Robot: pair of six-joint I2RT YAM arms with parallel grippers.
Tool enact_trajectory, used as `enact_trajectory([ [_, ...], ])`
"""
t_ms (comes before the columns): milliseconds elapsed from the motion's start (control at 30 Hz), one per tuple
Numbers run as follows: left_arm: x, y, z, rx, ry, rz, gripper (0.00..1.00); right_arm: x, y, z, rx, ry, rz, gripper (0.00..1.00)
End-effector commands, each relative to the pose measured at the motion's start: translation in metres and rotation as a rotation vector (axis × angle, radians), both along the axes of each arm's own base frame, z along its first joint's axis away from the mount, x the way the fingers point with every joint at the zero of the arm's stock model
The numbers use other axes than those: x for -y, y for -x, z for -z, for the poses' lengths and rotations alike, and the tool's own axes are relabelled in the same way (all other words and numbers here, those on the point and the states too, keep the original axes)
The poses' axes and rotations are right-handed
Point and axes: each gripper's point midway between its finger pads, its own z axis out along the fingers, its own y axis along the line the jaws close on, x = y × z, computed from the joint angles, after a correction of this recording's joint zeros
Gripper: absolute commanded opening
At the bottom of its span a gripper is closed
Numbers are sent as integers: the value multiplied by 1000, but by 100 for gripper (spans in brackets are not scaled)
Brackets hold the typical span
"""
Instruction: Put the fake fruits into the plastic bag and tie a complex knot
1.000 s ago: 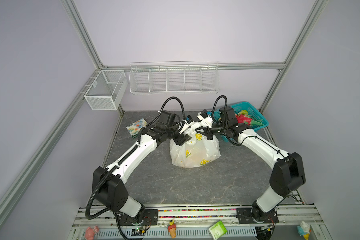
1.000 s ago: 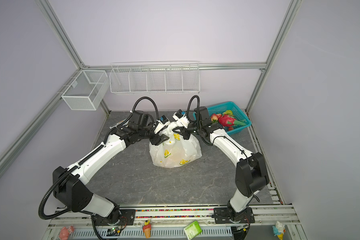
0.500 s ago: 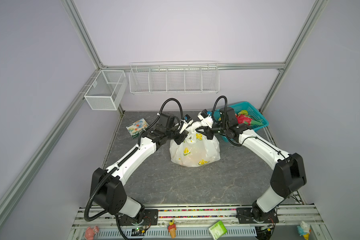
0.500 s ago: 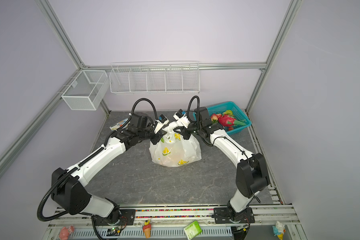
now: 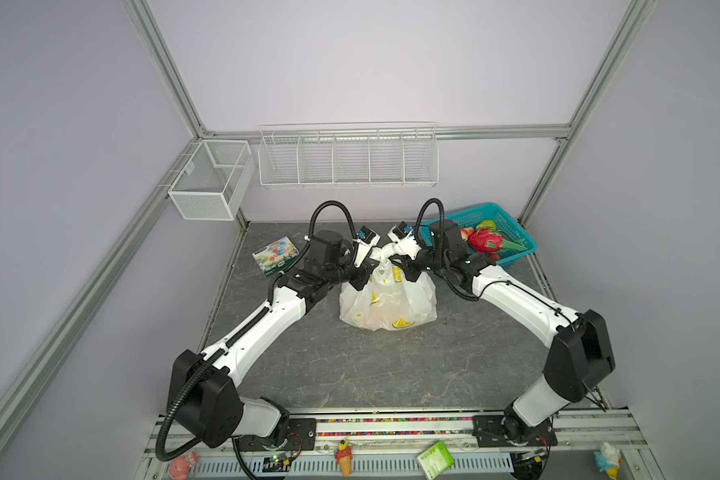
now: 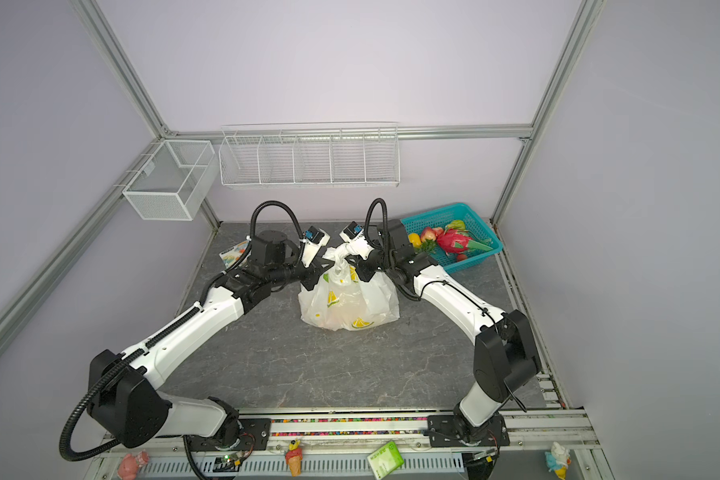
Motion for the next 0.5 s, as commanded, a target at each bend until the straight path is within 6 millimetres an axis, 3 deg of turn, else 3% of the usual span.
enact_trajectory([
  [0, 11, 11, -26, 30, 96, 55, 0, 8, -12, -3, 11, -17, 156, 7],
  [167, 14, 17, -27, 14, 119, 71, 0, 14, -23, -1, 29, -14, 301, 7],
  [367, 21, 19, -28, -27, 186, 80, 0, 17, -29, -15, 4, -135, 401, 7],
  [467, 20, 15, -18, -42, 150, 55, 0, 19, -31, -25, 7, -168, 432, 7],
])
